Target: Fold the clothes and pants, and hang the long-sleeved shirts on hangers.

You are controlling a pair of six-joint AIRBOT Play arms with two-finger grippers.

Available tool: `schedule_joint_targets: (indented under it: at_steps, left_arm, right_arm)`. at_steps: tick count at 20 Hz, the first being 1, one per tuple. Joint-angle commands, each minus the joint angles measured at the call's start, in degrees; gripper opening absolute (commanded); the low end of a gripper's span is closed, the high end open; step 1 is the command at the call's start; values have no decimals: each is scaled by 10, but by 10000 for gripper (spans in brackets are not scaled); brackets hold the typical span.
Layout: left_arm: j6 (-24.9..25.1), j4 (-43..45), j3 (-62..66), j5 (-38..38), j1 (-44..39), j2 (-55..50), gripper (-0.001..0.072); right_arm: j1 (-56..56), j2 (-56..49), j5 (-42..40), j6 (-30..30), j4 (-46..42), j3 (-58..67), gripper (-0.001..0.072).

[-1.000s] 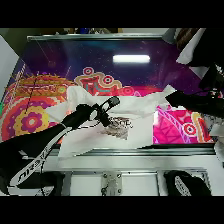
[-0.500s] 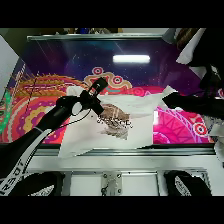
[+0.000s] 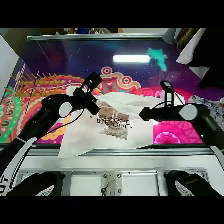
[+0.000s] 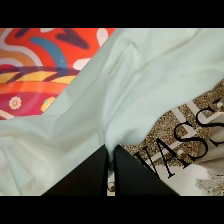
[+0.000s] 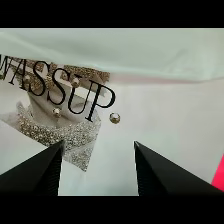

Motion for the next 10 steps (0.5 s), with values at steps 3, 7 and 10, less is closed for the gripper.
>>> schedule_joint_targets:
  at_steps: [3,7,10]
  left_arm:
    - [0,-5,0,-36,0,7,13]
    - [0,-5,0,-37,0,7,13]
    - [0,-5,0,-37,0,8,13]
  right_arm:
    - [20,-71,-195,248,116,-90,679]
    - [38,-96,-322,247,279,-144,679]
    - [59,-132,-365,243,309,-144,679]
